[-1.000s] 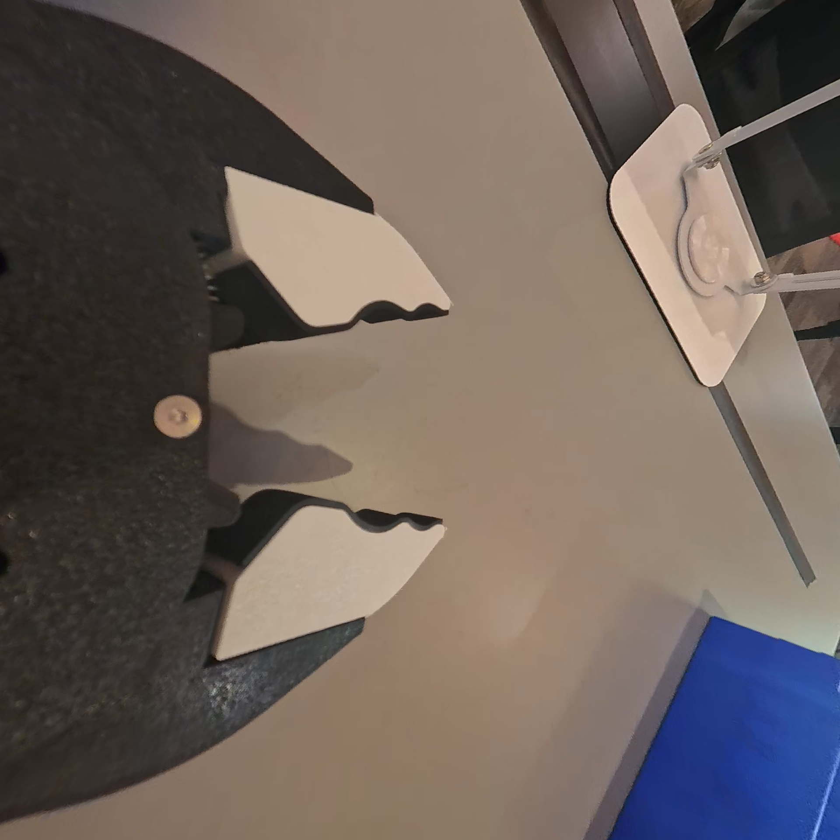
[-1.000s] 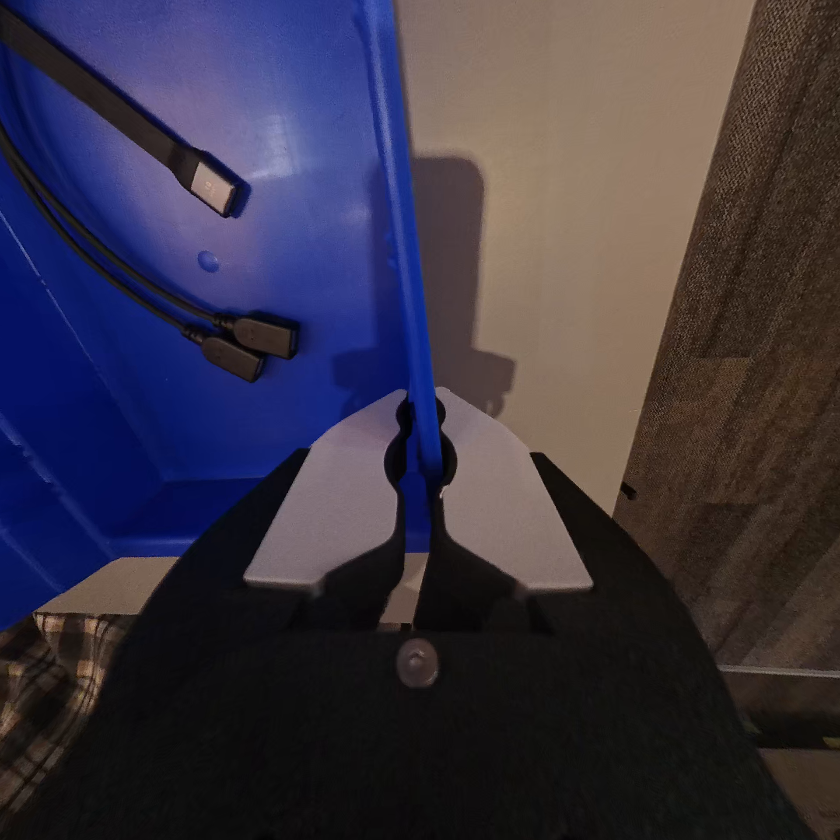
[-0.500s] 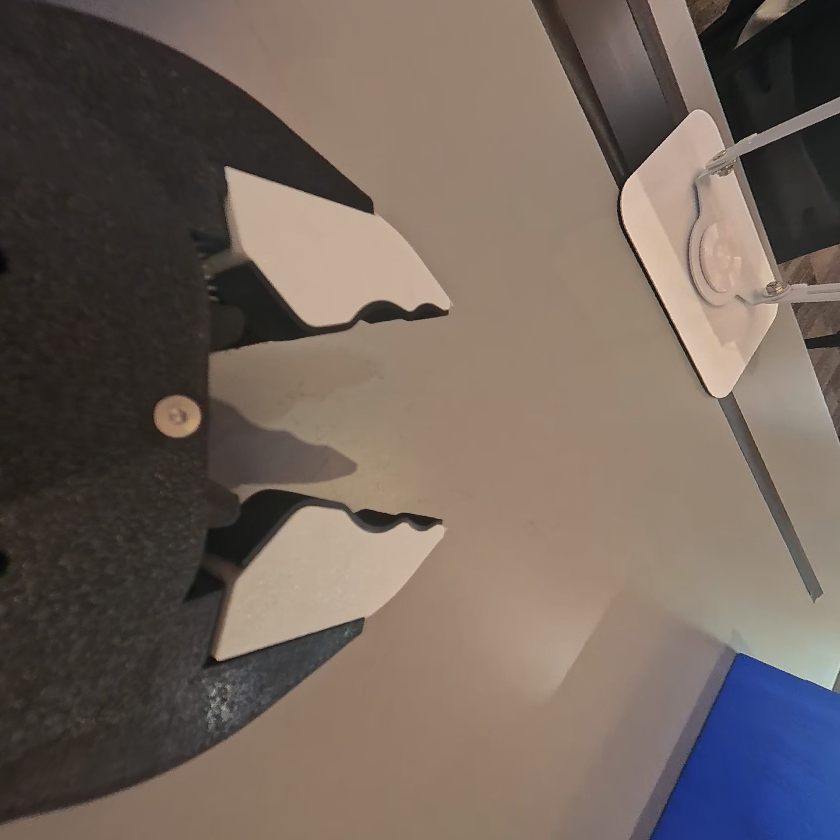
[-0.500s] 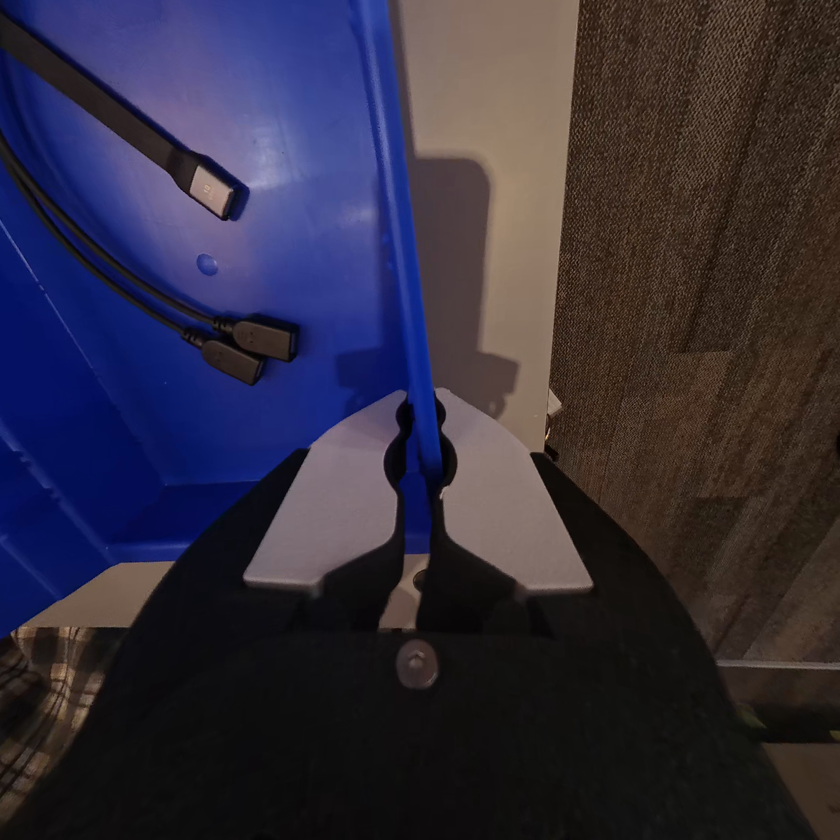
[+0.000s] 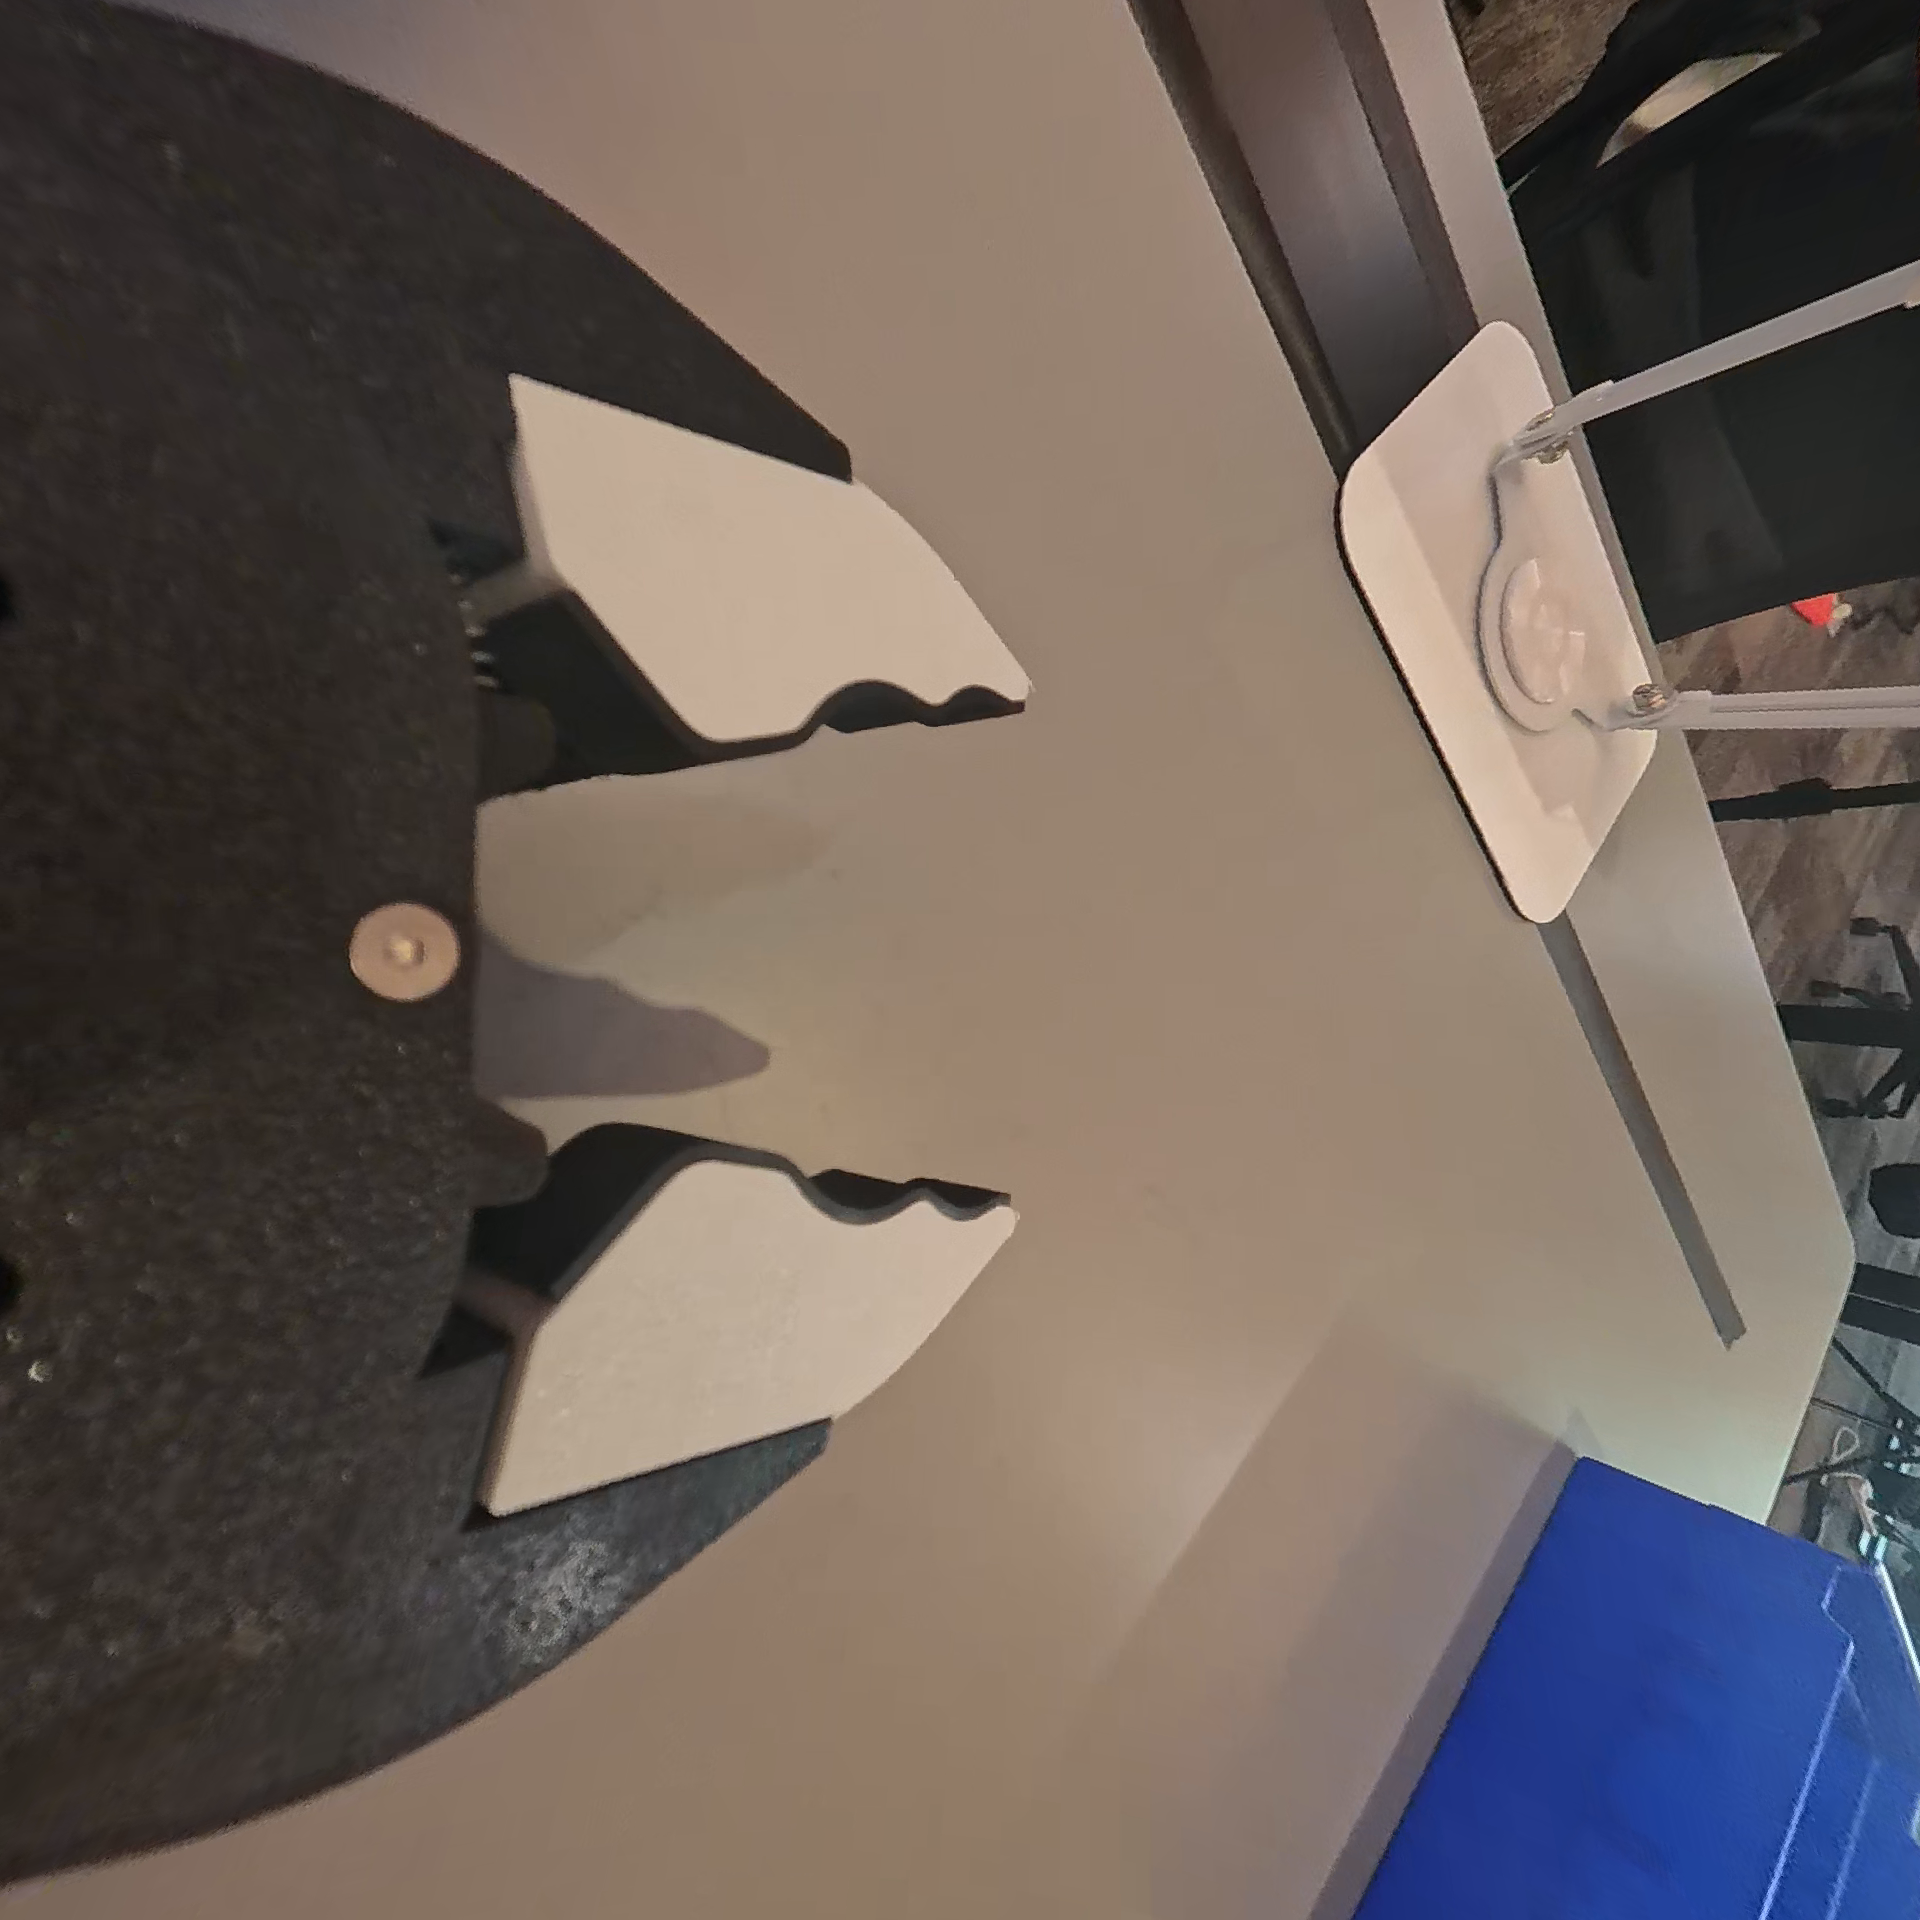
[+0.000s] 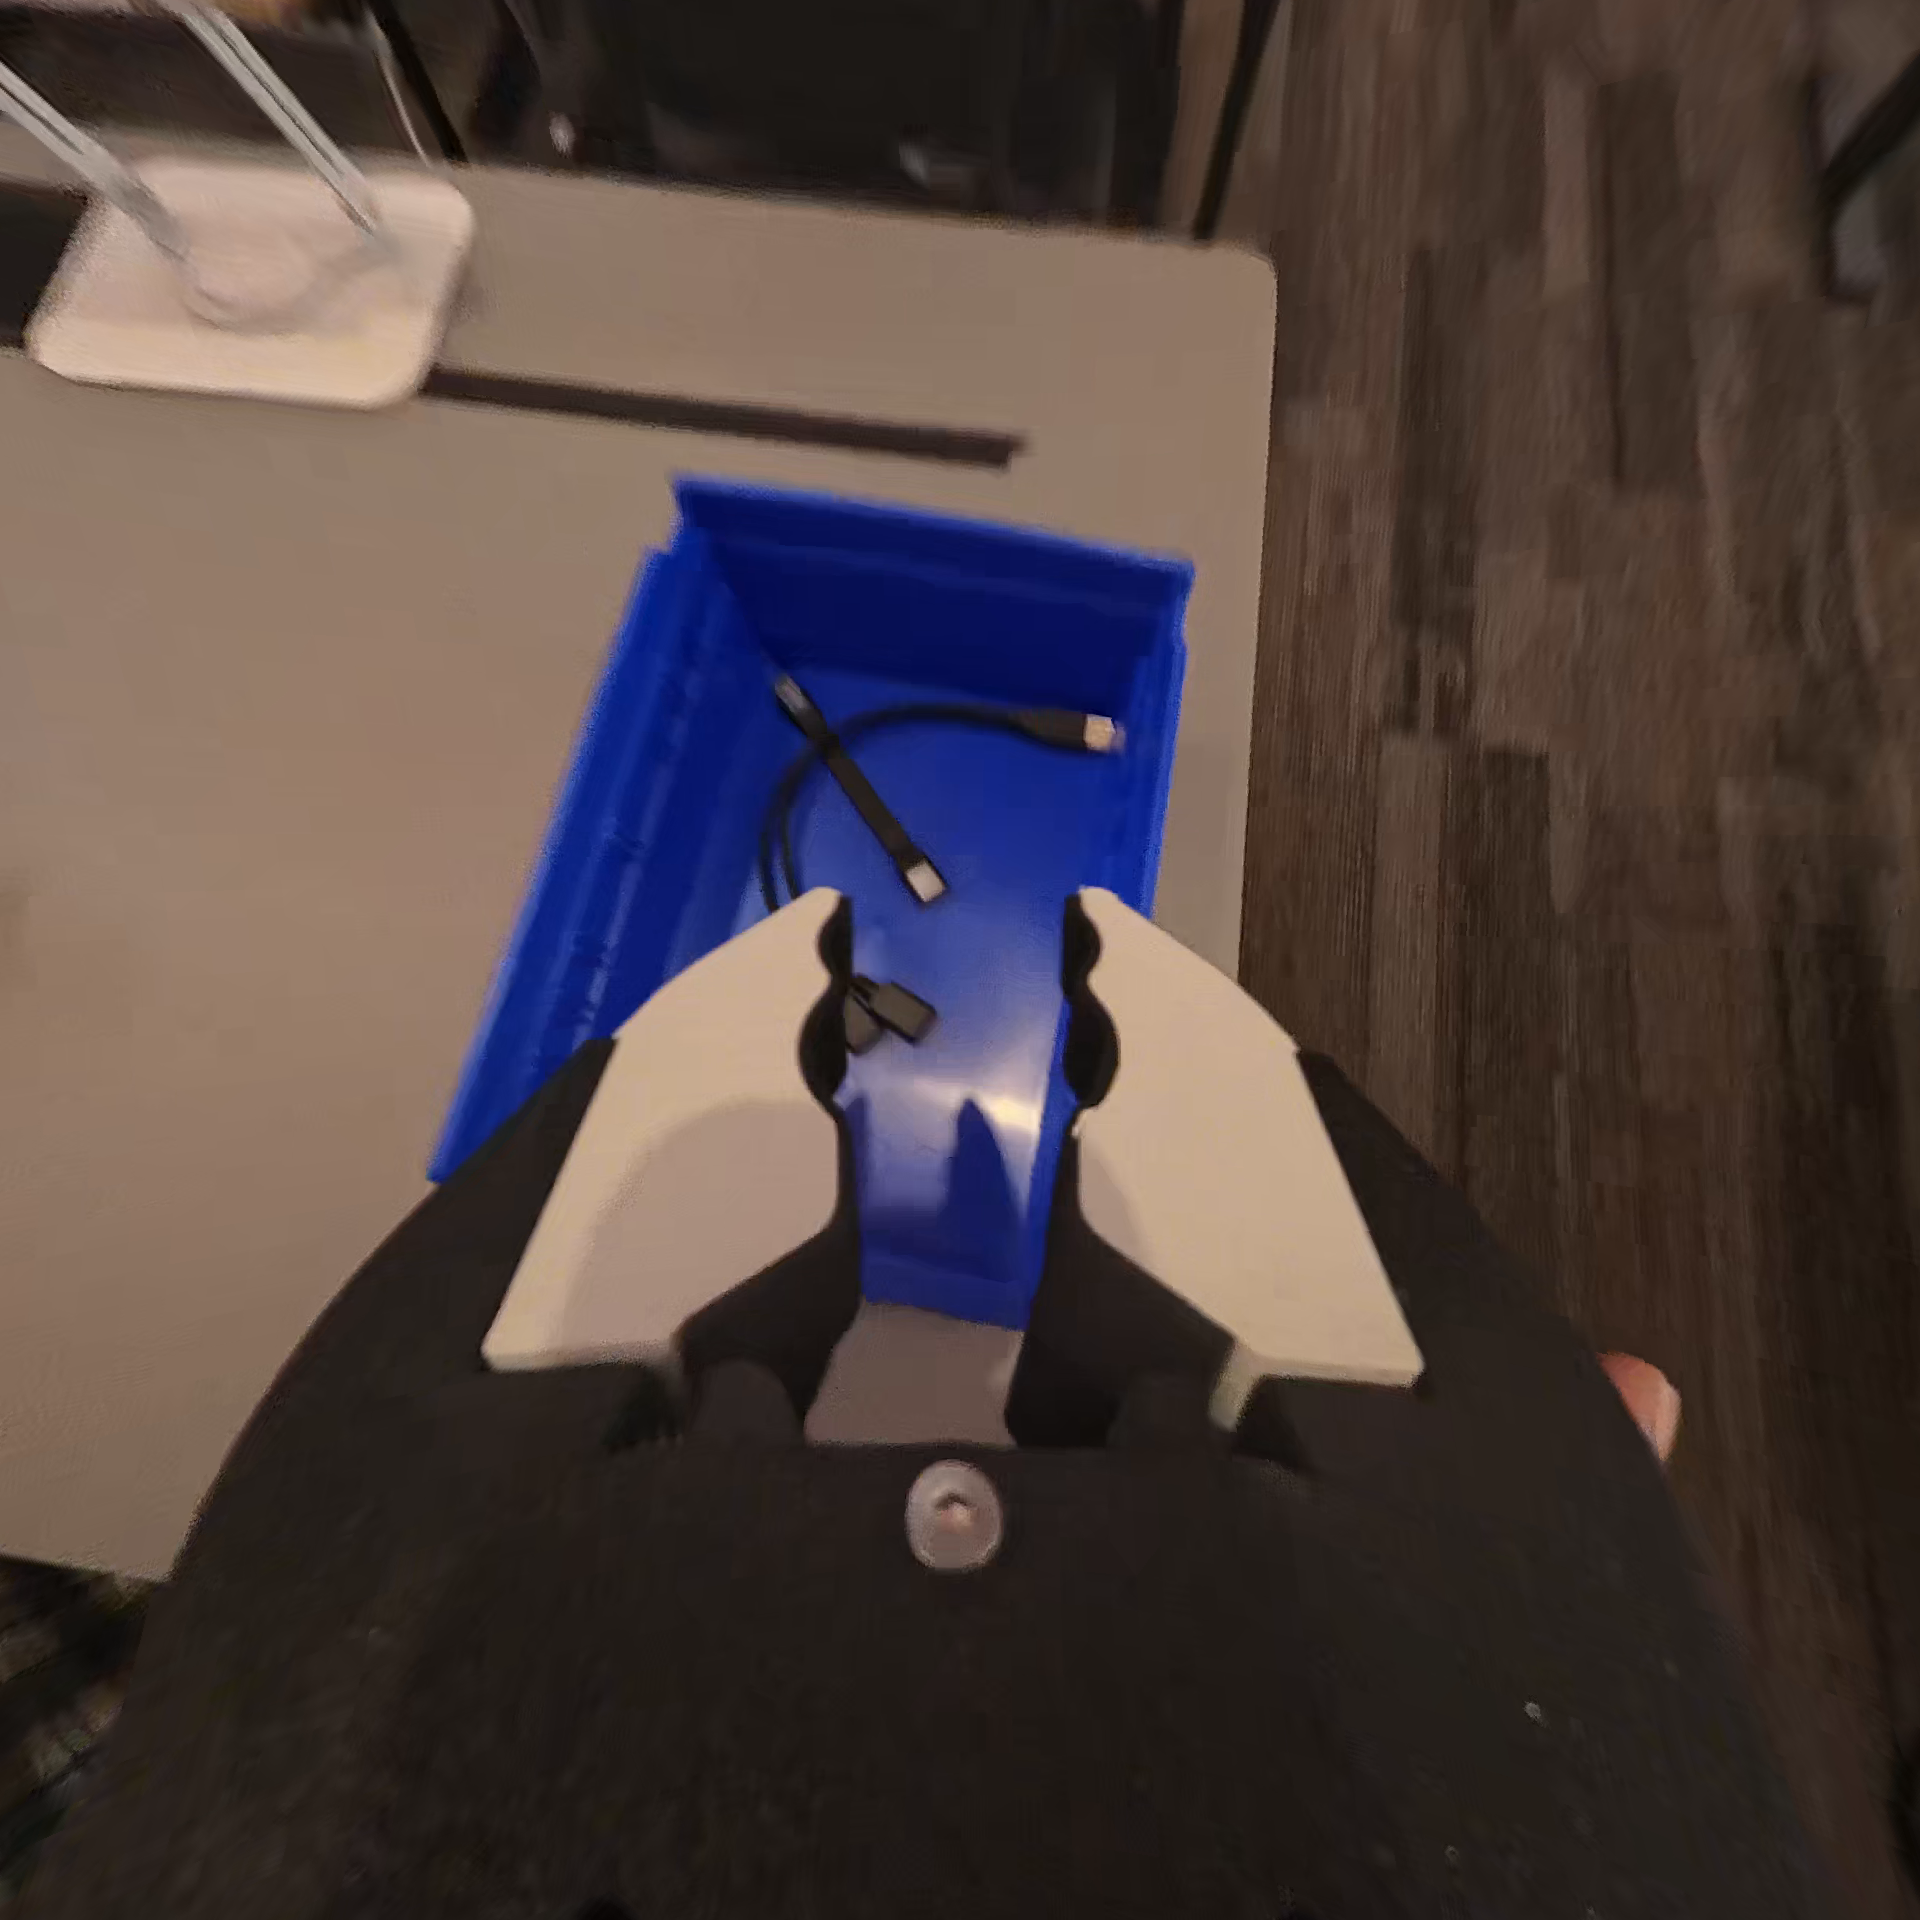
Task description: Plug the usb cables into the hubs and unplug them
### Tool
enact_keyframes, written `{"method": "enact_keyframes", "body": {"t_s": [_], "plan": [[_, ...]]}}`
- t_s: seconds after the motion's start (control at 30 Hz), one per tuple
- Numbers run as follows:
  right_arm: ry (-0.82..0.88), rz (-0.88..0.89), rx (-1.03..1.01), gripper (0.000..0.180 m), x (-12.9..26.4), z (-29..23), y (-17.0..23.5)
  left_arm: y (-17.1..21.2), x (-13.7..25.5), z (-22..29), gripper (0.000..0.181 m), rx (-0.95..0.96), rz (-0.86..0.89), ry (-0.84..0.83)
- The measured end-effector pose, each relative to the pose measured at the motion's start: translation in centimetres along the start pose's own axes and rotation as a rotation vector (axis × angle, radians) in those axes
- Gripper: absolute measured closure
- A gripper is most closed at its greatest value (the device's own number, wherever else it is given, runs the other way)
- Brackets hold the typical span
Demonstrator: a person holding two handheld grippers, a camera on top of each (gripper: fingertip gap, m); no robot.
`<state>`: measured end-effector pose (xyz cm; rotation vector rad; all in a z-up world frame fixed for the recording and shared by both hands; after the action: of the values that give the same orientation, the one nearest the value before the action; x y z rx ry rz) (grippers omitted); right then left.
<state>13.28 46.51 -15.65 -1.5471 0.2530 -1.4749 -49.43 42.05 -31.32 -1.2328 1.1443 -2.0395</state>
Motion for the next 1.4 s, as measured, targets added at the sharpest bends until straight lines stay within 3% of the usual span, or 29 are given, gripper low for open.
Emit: {"method": "enact_keyframes", "body": {"t_s": [0.27,0.43,0.6,0.87,1.13,1.4], "plan": [[0.051,0.583,0.241,0.121,6.9,-8.5,-5.2,-1.3,1.1,0.3,0.097,-0.015,0.105,0.030],[0.113,0.861,0.341,0.107,6.7,-14.0,-4.6,-2.1,1.7,0.8,0.093,-0.034,0.195,0.056],[0.022,0.788,0.405,0.093,1.6,-19.3,-3.5,-2.5,2.0,1.2,0.082,-0.030,0.258,0.086],[-0.144,0.772,0.392,0.085,-7.5,-25.5,-3.7,-3.1,3.2,1.6,0.089,-0.022,0.384,0.223],[-0.255,0.768,0.425,0.094,-15.4,-28.9,-5.7,-3.3,4.4,1.4,0.104,-0.089,0.472,0.274],[-0.297,0.807,0.463,0.108,-18.1,-30.8,-4.4,-3.2,4.8,1.3,0.124,-0.122,0.501,0.282]]}}
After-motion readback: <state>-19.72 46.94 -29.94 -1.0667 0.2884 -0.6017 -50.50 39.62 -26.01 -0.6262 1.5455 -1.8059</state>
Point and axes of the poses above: each gripper's, where its closed fingertips meet, x back along the fingers, y out of its underside, z = x × y across the jaws, the point moved 6 cm from there along x, back along the fingers, and after that the axes turned 14 degrees about x, right-handed, at the moved point
